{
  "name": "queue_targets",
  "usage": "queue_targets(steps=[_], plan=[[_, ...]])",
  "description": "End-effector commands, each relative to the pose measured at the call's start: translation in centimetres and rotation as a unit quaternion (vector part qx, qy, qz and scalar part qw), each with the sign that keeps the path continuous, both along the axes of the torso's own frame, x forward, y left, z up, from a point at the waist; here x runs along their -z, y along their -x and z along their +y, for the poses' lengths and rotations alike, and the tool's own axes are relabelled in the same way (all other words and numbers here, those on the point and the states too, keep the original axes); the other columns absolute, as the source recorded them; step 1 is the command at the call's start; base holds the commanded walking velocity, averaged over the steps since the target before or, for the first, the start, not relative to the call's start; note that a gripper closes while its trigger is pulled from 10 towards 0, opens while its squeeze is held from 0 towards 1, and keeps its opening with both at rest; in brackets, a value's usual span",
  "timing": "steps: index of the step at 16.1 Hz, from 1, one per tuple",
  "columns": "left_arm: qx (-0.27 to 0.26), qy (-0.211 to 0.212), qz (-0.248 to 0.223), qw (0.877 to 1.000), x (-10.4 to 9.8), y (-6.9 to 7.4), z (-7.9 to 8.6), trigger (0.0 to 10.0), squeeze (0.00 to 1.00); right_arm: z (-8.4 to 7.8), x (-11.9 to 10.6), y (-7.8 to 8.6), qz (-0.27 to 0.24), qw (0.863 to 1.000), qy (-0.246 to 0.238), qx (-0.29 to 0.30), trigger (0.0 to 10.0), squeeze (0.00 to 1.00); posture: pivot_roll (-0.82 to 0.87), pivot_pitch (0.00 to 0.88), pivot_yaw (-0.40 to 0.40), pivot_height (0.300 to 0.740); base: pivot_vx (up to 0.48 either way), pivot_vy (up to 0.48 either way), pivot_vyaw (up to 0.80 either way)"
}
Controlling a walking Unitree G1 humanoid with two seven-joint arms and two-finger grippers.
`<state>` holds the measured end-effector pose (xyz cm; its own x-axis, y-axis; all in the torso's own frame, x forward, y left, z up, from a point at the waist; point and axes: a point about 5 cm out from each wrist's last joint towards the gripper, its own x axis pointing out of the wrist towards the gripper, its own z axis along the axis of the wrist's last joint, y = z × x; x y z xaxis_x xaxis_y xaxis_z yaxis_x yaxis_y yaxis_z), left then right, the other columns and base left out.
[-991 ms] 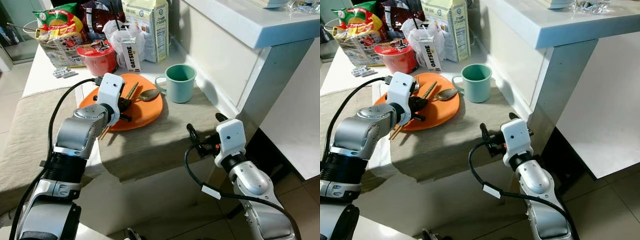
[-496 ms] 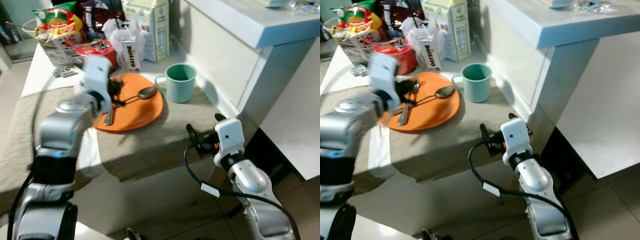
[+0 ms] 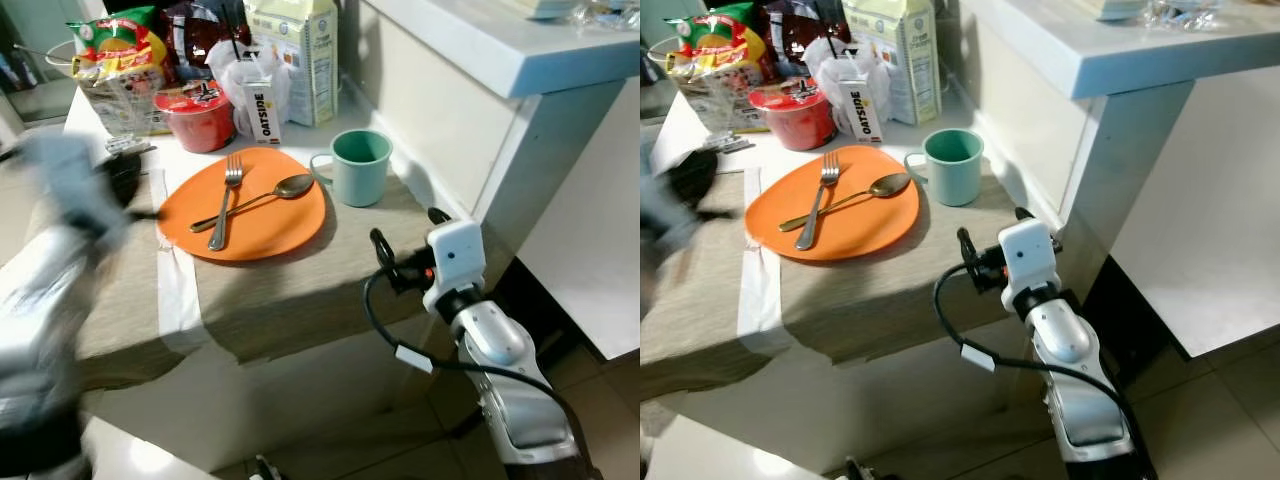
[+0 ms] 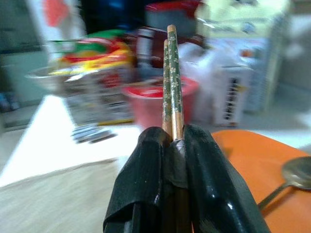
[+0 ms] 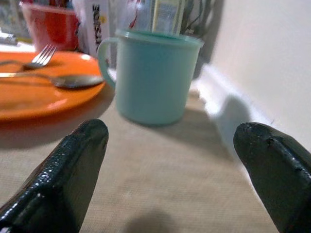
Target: Setting the table
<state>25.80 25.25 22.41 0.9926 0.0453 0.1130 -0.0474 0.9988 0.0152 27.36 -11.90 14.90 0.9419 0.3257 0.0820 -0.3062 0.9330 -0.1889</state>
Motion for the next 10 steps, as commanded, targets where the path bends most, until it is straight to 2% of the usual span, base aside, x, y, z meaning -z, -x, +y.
queue_targets(steps=[1,3,4,5,8,10], plan=[[-0.018,0.007,-0.024,1.000,-0.6,1.0,0.5,0.0,0.00,0.0,-0.4,-0.4,-0.013,1.000,-0.004,0.005,10.0,0.00,0.02,0.000,0.057,0.740,0.000,0.000,0.00],[-0.047,0.013,-0.038,0.998,0.0,3.2,0.2,0.0,0.00,0.4,-0.8,-0.6,-0.028,1.000,-0.002,-0.001,10.0,0.00,0.03,0.000,0.044,0.740,0.000,0.000,0.00],[-0.039,0.008,-0.043,0.998,0.2,4.9,-1.9,0.0,0.00,0.5,-0.9,-0.9,-0.031,0.999,-0.002,-0.006,10.0,0.00,0.06,0.000,0.019,0.740,0.000,0.000,0.00],[-0.033,0.011,-0.043,0.998,0.5,5.7,-3.3,0.0,0.00,0.6,-0.7,-1.3,-0.029,1.000,-0.005,-0.005,10.0,0.00,0.07,0.000,0.010,0.740,0.000,0.000,0.00],[-0.075,0.049,0.020,0.996,4.4,5.5,-2.2,0.0,0.00,1.0,0.2,-2.3,-0.001,0.999,-0.037,0.001,10.0,0.00,0.08,0.000,-0.006,0.740,0.000,0.000,0.00],[-0.067,0.038,0.039,0.996,5.2,5.2,-2.3,0.0,0.00,1.3,0.9,-2.1,0.009,0.999,-0.041,0.000,10.0,0.00,0.07,0.000,0.002,0.740,0.000,0.000,0.00]])
